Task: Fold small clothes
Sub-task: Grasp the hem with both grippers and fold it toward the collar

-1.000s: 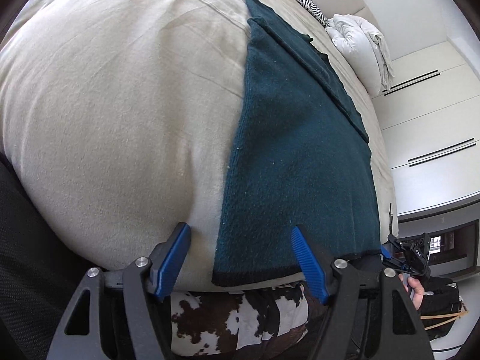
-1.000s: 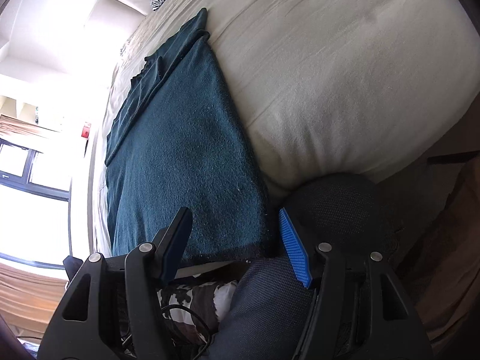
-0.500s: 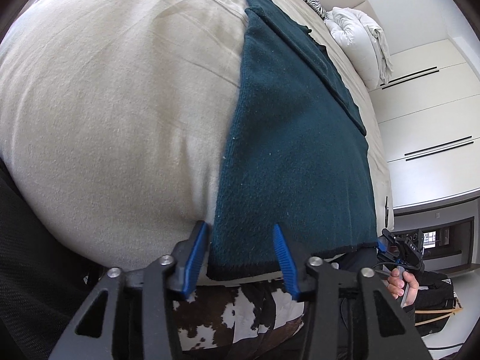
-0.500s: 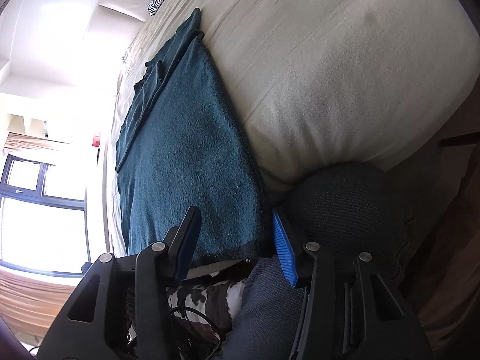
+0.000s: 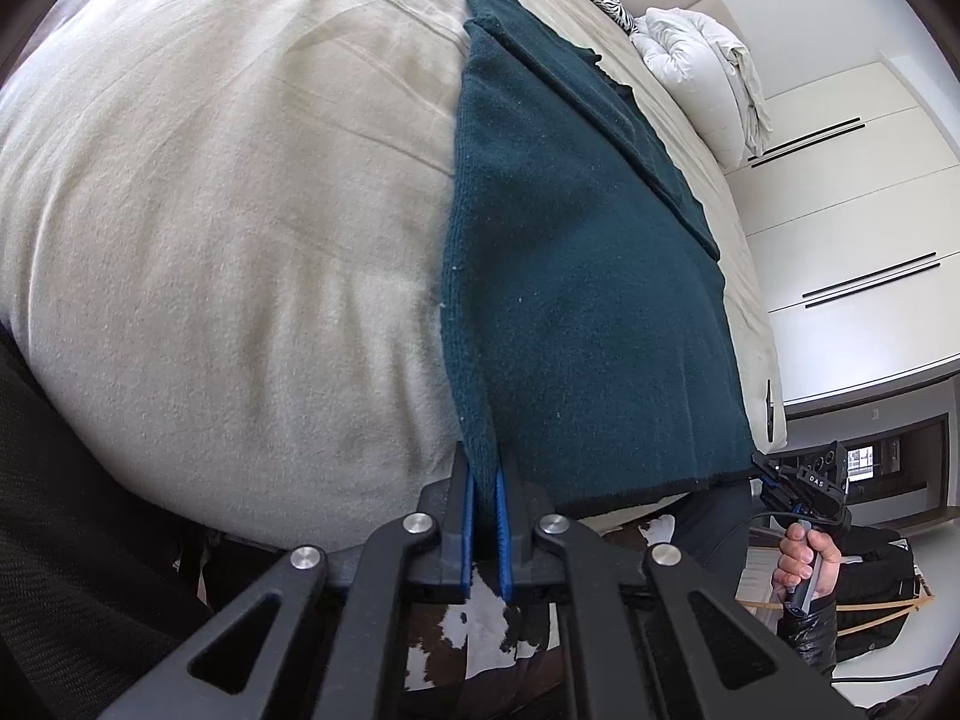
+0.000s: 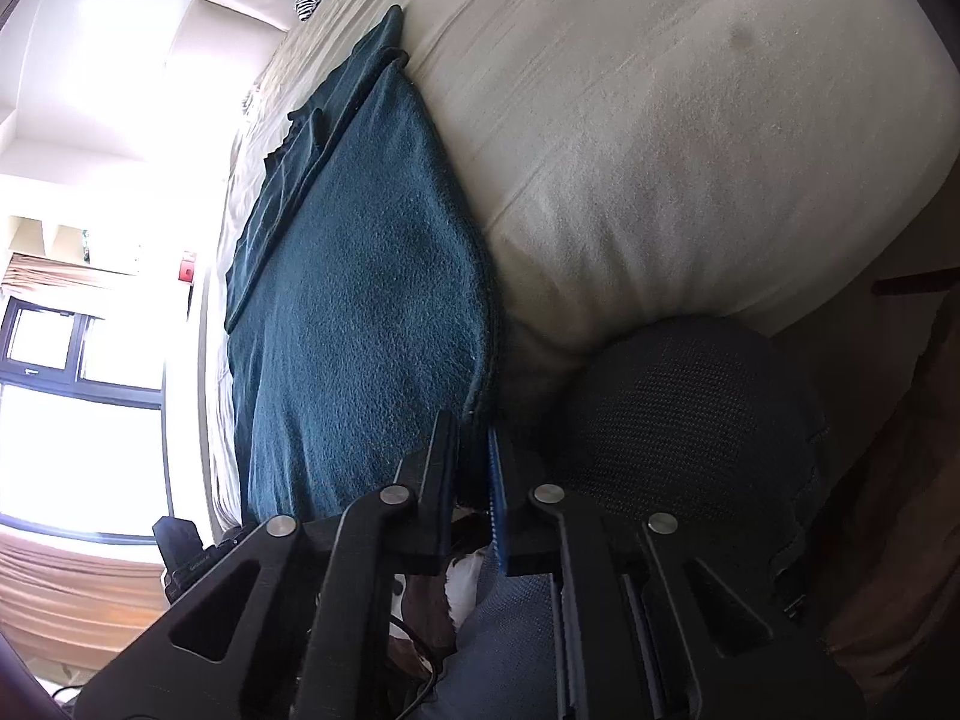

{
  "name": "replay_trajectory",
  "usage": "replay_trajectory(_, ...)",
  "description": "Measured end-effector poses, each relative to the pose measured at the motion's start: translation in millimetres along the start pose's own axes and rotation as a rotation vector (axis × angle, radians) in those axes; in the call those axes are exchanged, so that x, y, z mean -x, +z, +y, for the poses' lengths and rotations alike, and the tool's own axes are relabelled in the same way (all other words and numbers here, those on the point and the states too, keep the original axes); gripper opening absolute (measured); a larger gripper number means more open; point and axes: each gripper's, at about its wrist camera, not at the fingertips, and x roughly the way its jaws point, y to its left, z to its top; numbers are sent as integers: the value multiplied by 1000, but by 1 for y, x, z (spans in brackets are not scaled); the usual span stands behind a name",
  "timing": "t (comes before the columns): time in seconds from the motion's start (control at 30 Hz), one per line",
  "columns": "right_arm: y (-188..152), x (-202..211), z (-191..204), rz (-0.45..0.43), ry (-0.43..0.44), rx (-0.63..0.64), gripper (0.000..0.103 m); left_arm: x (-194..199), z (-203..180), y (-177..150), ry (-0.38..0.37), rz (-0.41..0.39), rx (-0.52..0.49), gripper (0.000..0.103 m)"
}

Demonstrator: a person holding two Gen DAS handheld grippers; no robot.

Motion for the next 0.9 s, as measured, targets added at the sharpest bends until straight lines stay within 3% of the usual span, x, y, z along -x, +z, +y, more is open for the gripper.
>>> replay_trajectory(0.2,5,17,21,-68,85,38,6,29,-13,16,-98,-103,-12,7)
replay_trajectory(0.43,29,32,56,-161,193,60,6,53,-19,47,-236,-209,41,7)
replay_trajectory(0.9,121,30,112,-308,253,66,6,64,-34,130,-326,-332,108,7)
